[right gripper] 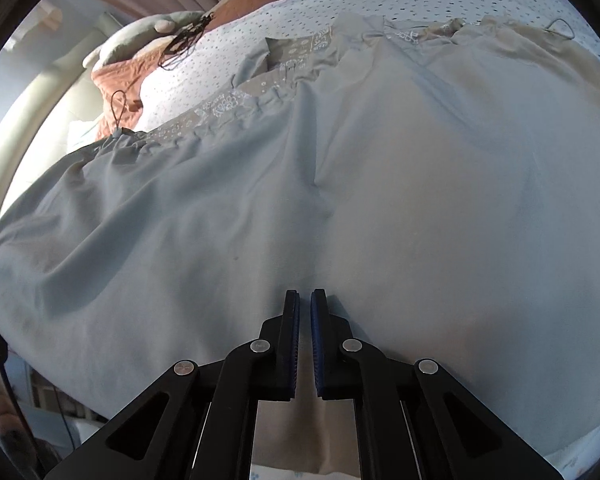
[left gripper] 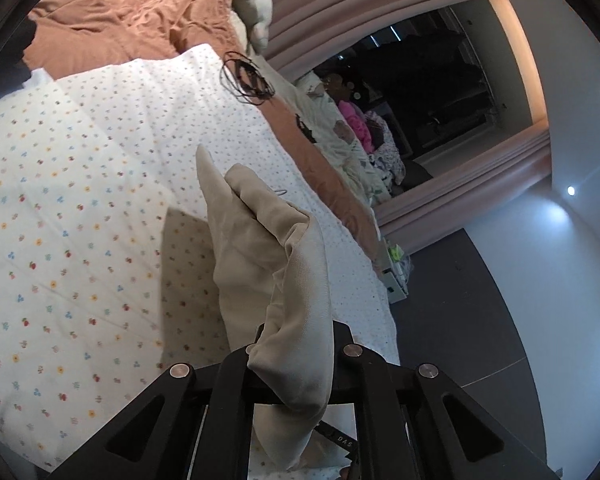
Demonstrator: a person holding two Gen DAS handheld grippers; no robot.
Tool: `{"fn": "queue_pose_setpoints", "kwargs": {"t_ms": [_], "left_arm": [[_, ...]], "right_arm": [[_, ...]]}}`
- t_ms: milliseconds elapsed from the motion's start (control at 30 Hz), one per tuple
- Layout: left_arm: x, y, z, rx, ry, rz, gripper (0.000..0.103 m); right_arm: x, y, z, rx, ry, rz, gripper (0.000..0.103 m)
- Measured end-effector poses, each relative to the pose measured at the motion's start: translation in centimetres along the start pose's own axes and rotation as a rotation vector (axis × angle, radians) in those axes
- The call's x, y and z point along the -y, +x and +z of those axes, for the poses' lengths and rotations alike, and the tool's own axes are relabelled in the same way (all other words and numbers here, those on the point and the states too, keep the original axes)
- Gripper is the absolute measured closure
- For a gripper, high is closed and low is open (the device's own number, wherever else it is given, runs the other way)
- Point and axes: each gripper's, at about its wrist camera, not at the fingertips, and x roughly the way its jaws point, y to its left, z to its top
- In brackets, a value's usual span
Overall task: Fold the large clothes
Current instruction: 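Lift and fold the bundle over with the left tool while the right tool holds the jacket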
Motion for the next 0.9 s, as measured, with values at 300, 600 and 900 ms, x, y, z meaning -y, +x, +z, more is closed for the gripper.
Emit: {"fn": "queue_pose_setpoints", "kwargs": {"t_ms": [300, 600, 900], "left_arm": [[8.1, 2.5, -0.4, -0.04, 0.112, -0.089, 0.095], [15.5, 6.6, -2.0, -0.107, 0.198, -0.129, 0.095], [21.3, 12.1, -5.0, -0.209, 0.262, -0.143, 0.095]], "right_arm": [[1.4, -4.5, -1.0, 0.081, 0.028, 0.073, 0.095], [5.6, -9.6, -1.4, 0.187, 0.105, 0.099, 0.095], [11.2, -13.9, -2.6, 0.275, 0.214, 0.096, 0.095]]}}
